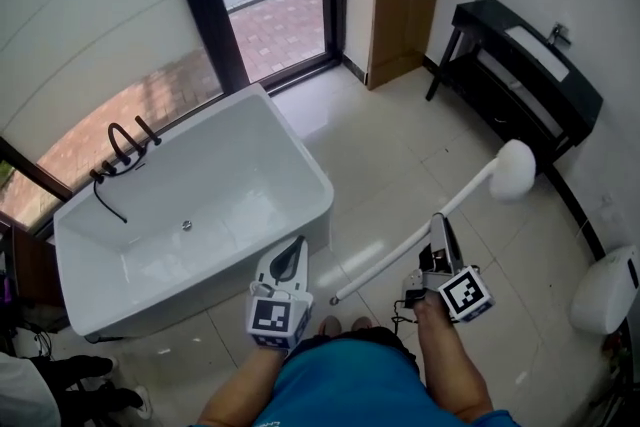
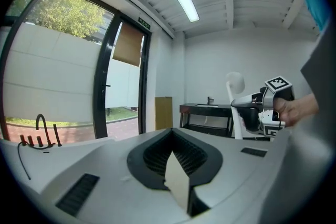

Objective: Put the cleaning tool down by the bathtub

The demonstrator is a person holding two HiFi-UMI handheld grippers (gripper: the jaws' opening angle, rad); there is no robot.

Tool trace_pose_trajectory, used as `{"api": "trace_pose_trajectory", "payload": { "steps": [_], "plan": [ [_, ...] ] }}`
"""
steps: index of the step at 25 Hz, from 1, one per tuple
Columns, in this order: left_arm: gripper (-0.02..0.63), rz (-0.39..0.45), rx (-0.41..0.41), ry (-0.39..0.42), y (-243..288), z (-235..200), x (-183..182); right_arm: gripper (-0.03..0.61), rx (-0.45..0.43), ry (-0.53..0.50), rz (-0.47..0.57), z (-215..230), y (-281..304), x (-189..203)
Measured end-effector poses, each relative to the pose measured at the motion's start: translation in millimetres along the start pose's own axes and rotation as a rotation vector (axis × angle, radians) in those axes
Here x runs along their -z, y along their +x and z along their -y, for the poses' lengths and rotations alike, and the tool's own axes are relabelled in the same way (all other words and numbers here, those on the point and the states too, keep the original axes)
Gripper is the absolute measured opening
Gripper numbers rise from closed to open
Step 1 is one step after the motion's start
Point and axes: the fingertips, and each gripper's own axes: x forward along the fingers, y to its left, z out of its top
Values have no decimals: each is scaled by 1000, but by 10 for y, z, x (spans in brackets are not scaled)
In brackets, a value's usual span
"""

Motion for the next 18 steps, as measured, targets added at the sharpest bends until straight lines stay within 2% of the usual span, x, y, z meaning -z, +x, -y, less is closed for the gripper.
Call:
{"api": "trace_pose_trajectory", "payload": {
  "steps": [5,9,14,18],
  "plan": [
    [-2,-46,-81,19,-85,-45,68,91,-27,55,-67,75,119,161],
    [-2,-64,-111,29,-75,-28,93,91,-36,93,-114,128,176,290],
    [-2,-97,-122,29,-173,-97,223,91,-18,120,-129,216,194,513],
    [-2,-103,-88,21,-146,-266,318,91,15,134,-139,203,238,748]
  ]
}}
